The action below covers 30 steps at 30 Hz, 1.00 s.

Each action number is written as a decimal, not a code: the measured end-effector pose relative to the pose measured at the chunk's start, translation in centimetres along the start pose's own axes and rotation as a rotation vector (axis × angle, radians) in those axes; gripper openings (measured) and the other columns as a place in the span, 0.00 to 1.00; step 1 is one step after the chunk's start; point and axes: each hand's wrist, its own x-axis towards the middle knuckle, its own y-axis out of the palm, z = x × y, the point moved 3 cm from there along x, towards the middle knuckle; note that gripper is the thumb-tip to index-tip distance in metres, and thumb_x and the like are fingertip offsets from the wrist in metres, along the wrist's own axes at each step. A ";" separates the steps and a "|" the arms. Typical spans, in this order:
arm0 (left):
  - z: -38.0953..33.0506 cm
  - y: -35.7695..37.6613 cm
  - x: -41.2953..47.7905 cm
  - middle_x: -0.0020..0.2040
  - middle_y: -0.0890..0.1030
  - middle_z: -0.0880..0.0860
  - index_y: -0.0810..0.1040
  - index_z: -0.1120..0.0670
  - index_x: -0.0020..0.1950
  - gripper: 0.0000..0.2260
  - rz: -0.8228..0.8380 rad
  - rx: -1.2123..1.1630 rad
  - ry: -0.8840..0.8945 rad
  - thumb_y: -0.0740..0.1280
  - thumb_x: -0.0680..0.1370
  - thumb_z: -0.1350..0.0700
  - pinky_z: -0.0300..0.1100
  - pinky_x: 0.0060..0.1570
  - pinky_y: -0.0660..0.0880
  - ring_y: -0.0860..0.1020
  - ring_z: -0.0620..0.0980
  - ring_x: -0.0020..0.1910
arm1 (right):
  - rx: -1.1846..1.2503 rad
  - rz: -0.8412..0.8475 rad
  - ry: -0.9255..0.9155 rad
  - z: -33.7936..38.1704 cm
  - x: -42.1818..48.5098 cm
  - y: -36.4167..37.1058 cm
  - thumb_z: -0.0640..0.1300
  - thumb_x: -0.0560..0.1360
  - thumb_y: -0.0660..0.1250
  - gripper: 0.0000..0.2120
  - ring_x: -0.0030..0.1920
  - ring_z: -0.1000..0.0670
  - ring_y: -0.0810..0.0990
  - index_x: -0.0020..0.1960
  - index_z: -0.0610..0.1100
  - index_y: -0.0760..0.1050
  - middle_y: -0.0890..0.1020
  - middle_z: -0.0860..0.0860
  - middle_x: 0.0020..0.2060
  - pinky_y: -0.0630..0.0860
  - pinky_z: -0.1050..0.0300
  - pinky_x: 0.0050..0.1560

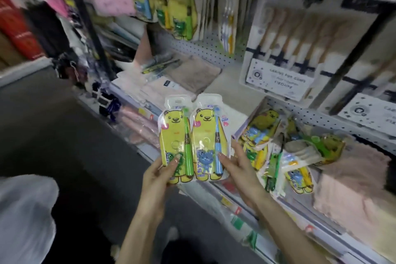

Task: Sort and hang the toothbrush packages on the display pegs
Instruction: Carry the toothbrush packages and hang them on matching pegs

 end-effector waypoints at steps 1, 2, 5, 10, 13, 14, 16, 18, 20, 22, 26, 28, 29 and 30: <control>-0.7 -0.7 0.7 0.51 0.85 0.57 0.81 0.56 0.57 0.15 -0.002 -0.019 0.021 0.68 0.72 0.55 0.44 0.47 0.79 0.83 0.53 0.49 | -0.005 0.025 -0.013 0.7 0.8 1.2 0.38 0.79 0.62 0.16 0.42 0.54 0.85 0.64 0.51 0.67 0.81 0.53 0.54 0.80 0.60 0.30; -1.4 -1.2 1.6 0.51 0.85 0.56 0.81 0.56 0.58 0.16 -0.006 -0.031 0.038 0.68 0.72 0.54 0.42 0.45 0.80 0.83 0.53 0.49 | -0.012 0.046 -0.023 1.3 1.6 2.2 0.38 0.80 0.61 0.17 0.41 0.55 0.85 0.66 0.49 0.66 0.80 0.54 0.55 0.79 0.61 0.28; -3.9 -2.8 4.5 0.51 0.85 0.56 0.80 0.57 0.60 0.18 -0.013 -0.037 0.071 0.68 0.71 0.53 0.48 0.48 0.80 0.83 0.54 0.49 | -0.006 0.081 -0.031 3.2 4.5 4.8 0.39 0.80 0.60 0.17 0.41 0.52 0.86 0.67 0.47 0.64 0.80 0.47 0.58 0.79 0.58 0.27; -7.4 -5.3 9.1 0.56 0.83 0.56 0.76 0.52 0.65 0.20 0.061 0.004 0.116 0.67 0.73 0.51 0.53 0.49 0.81 0.82 0.58 0.53 | -0.003 0.088 -0.093 5.4 8.9 8.3 0.40 0.81 0.60 0.15 0.48 0.43 0.85 0.65 0.52 0.65 0.80 0.44 0.60 0.83 0.44 0.35; -9.0 -6.8 11.5 0.62 0.80 0.54 0.75 0.48 0.66 0.21 0.095 0.017 0.123 0.68 0.73 0.48 0.53 0.51 0.80 0.80 0.57 0.58 | 0.007 0.083 -0.129 6.3 10.7 10.2 0.39 0.80 0.62 0.18 0.50 0.48 0.85 0.67 0.50 0.65 0.79 0.46 0.61 0.83 0.43 0.37; -9.5 -7.1 12.2 0.62 0.80 0.54 0.76 0.47 0.65 0.20 0.106 0.023 0.129 0.67 0.73 0.48 0.53 0.51 0.80 0.80 0.57 0.58 | -0.003 0.071 -0.139 6.5 11.2 10.6 0.38 0.79 0.63 0.19 0.50 0.50 0.85 0.67 0.50 0.65 0.79 0.46 0.61 0.83 0.42 0.37; -10.7 -7.4 13.4 0.61 0.81 0.52 0.76 0.46 0.64 0.19 0.127 0.024 0.143 0.67 0.73 0.48 0.52 0.51 0.80 0.80 0.55 0.58 | 0.006 0.065 -0.166 7.1 11.9 11.2 0.37 0.78 0.65 0.21 0.53 0.48 0.84 0.67 0.50 0.66 0.79 0.45 0.62 0.83 0.40 0.38; -12.2 -7.3 14.5 0.58 0.83 0.50 0.76 0.47 0.64 0.19 0.165 0.023 0.176 0.67 0.73 0.50 0.51 0.51 0.80 0.81 0.54 0.57 | 0.048 0.063 -0.205 7.8 12.5 11.4 0.35 0.77 0.65 0.21 0.54 0.43 0.84 0.66 0.51 0.66 0.80 0.45 0.61 0.83 0.43 0.38; -13.6 -6.5 15.5 0.53 0.84 0.49 0.76 0.48 0.63 0.18 0.217 0.046 0.216 0.67 0.73 0.51 0.47 0.48 0.80 0.82 0.52 0.53 | 0.063 0.043 -0.252 8.4 13.0 11.3 0.34 0.77 0.64 0.22 0.52 0.42 0.84 0.67 0.50 0.66 0.80 0.45 0.60 0.83 0.46 0.39; -14.9 -5.4 16.5 0.51 0.85 0.48 0.77 0.48 0.60 0.16 0.265 0.071 0.253 0.67 0.72 0.51 0.43 0.46 0.80 0.83 0.50 0.51 | 0.061 0.016 -0.309 9.2 13.3 10.9 0.38 0.75 0.65 0.23 0.53 0.42 0.84 0.66 0.53 0.66 0.80 0.45 0.61 0.83 0.45 0.41; -17.1 -3.2 18.4 0.51 0.84 0.48 0.78 0.48 0.57 0.13 0.351 0.081 0.331 0.70 0.73 0.51 0.52 0.55 0.78 0.82 0.51 0.51 | 0.068 -0.035 -0.436 11.0 14.0 9.6 0.39 0.74 0.65 0.21 0.54 0.43 0.83 0.63 0.56 0.68 0.80 0.46 0.61 0.83 0.45 0.42; -17.6 -2.2 19.3 0.51 0.84 0.49 0.79 0.50 0.57 0.13 0.398 0.052 0.356 0.70 0.73 0.53 0.52 0.53 0.79 0.82 0.52 0.51 | 0.087 -0.065 -0.462 11.5 14.3 8.8 0.40 0.73 0.66 0.19 0.52 0.42 0.84 0.62 0.52 0.68 0.82 0.46 0.59 0.83 0.48 0.40; -17.8 -1.7 19.7 0.52 0.84 0.50 0.79 0.50 0.57 0.13 0.415 0.036 0.362 0.69 0.73 0.54 0.53 0.54 0.79 0.82 0.53 0.51 | 0.097 -0.084 -0.470 11.7 14.5 8.4 0.42 0.72 0.67 0.20 0.52 0.42 0.84 0.62 0.49 0.68 0.82 0.46 0.58 0.82 0.49 0.39; -17.9 -1.4 20.2 0.51 0.84 0.50 0.80 0.49 0.55 0.11 0.424 0.017 0.364 0.69 0.73 0.55 0.55 0.55 0.78 0.81 0.54 0.52 | 0.105 -0.098 -0.480 11.9 14.6 8.0 0.44 0.70 0.68 0.23 0.51 0.42 0.84 0.63 0.47 0.67 0.83 0.47 0.57 0.82 0.49 0.39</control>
